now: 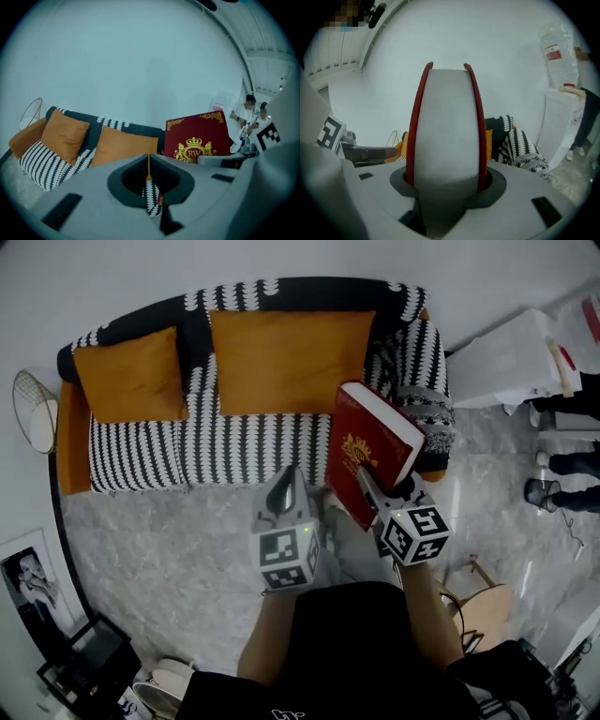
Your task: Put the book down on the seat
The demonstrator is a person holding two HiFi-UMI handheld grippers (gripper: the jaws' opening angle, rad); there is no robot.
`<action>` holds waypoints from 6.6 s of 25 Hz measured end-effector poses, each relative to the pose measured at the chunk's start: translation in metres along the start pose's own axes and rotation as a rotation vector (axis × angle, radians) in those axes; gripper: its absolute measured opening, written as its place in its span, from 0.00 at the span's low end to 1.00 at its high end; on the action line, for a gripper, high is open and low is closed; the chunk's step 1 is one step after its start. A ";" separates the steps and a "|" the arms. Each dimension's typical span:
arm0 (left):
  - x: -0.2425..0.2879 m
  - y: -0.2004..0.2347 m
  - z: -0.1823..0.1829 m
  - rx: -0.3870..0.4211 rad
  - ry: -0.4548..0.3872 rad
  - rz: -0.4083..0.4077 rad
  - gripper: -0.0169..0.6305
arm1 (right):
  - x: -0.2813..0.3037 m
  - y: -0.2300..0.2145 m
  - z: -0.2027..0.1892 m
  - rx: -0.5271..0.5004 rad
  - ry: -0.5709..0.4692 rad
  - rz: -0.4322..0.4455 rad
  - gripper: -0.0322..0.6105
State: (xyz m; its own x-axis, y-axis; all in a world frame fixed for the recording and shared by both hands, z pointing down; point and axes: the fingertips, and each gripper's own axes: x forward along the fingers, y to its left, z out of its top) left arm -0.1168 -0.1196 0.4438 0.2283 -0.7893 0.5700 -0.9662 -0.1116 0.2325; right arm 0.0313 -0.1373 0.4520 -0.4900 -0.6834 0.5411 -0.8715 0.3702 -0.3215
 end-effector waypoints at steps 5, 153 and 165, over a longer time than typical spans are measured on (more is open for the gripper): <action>0.019 0.000 -0.033 0.026 0.067 -0.033 0.06 | 0.007 -0.021 -0.044 0.120 0.034 -0.020 0.41; -0.135 -0.079 0.259 0.152 -0.755 0.111 0.05 | -0.133 0.082 0.263 -0.432 -0.784 0.089 0.07; -0.155 -0.122 0.311 0.206 -0.849 0.074 0.05 | -0.167 0.108 0.314 -0.525 -0.801 0.128 0.07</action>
State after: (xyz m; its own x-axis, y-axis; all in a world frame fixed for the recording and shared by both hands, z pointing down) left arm -0.0719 -0.1720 0.0820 0.0771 -0.9723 -0.2207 -0.9961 -0.0845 0.0241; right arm 0.0251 -0.1811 0.0827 -0.5927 -0.7729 -0.2265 -0.8053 0.5729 0.1523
